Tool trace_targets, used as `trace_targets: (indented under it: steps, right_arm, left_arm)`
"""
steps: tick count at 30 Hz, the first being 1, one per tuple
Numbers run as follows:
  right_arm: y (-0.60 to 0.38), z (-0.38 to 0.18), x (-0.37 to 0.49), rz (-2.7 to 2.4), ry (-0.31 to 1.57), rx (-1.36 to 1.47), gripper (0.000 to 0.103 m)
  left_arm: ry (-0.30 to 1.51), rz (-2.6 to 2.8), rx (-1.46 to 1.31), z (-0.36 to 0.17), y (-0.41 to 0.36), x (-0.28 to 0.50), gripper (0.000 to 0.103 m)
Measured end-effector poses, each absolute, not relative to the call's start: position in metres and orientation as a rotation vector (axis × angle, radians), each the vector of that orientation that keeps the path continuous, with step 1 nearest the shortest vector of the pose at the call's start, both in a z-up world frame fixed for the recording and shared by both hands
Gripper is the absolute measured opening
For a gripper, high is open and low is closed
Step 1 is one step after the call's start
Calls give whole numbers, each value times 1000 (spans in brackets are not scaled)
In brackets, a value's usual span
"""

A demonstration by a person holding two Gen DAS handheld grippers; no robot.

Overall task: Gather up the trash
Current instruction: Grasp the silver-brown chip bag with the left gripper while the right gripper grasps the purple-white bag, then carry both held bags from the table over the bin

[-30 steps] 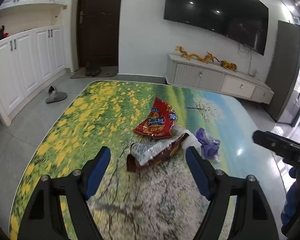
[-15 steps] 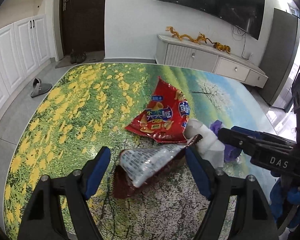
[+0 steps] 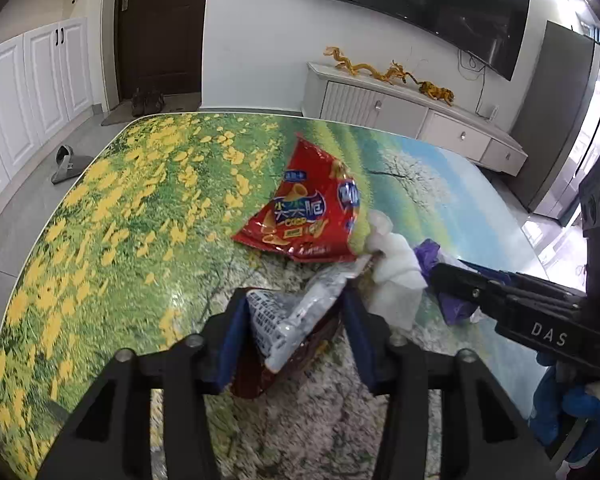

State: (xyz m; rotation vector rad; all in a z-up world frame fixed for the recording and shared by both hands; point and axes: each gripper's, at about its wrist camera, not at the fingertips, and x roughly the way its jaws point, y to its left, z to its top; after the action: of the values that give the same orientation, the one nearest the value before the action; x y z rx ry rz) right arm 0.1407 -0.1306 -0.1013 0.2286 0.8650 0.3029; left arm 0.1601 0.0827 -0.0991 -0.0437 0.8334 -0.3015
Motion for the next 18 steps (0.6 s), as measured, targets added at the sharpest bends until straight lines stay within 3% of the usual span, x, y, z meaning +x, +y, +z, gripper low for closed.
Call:
trace_targets:
  steps: [2,4,18]
  right_arm:
    - [-133,-101,133,302,867,235,29]
    - [-136,-100,124,301,867,240,29]
    - [-167,-67,45,259,797,234,29]
  left_arm:
    - [838,-314,-69,-98,82,153,26]
    - [837,-316,-90,-95,81,142,23]
    - [774,-257,-110,-58,66,56,22]
